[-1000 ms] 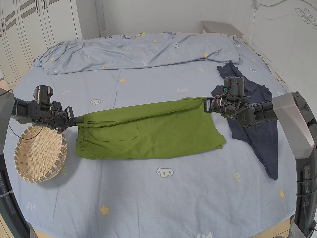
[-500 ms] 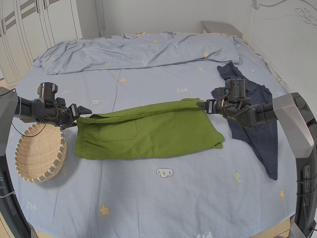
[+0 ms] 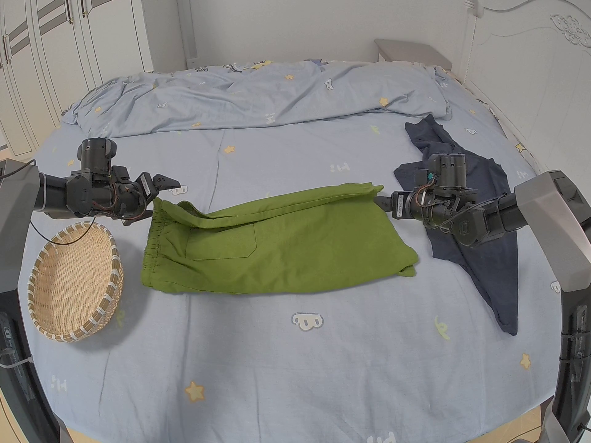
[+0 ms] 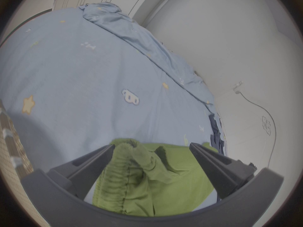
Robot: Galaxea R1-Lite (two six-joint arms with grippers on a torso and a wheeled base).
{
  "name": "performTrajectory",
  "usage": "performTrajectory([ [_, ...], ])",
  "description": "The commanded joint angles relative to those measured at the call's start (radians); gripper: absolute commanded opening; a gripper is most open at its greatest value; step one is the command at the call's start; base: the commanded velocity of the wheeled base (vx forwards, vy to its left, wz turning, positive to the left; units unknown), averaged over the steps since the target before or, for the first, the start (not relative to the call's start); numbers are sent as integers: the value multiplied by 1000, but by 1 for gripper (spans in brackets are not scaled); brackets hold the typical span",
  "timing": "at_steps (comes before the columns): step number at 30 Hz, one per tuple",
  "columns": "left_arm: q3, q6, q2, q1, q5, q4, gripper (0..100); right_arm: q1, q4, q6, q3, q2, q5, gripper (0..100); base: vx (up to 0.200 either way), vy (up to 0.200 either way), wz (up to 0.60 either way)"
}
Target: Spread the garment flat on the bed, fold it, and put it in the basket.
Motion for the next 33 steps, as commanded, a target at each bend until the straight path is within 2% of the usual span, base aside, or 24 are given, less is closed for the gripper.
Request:
performTrajectory([
  [1, -29, -7, 30, 22, 11, 1, 100, -8, -2, 3, 35, -48, 1, 100, 0, 0, 0],
  [6, -8, 2, 17, 56, 14, 13, 100, -8, -2, 47, 92, -105, 2, 100, 0, 0, 0],
  [9, 43, -2, -52, 69, 12, 11, 100, -10, -2, 69, 149, -157, 2, 100, 0, 0, 0],
  [16, 74, -12, -148, 43, 14, 11, 100, -19, 0, 109, 237, -232, 4, 100, 0, 0, 0],
  [19, 150, -1, -218, -7, 14, 4, 100, -50, -2, 159, 325, -280, 10, 100, 0, 0, 0],
  [23, 195, 4, -238, -44, 12, 1, 100, -79, -3, 169, 345, -282, 14, 100, 0, 0, 0],
  [25, 224, 8, -241, -96, 14, 1, 100, -85, -9, 173, 342, -283, 16, 100, 0, 0, 0],
  [33, 232, 37, -186, -133, 14, -1, 100, -85, -9, 172, 339, -280, 14, 100, 0, 0, 0],
])
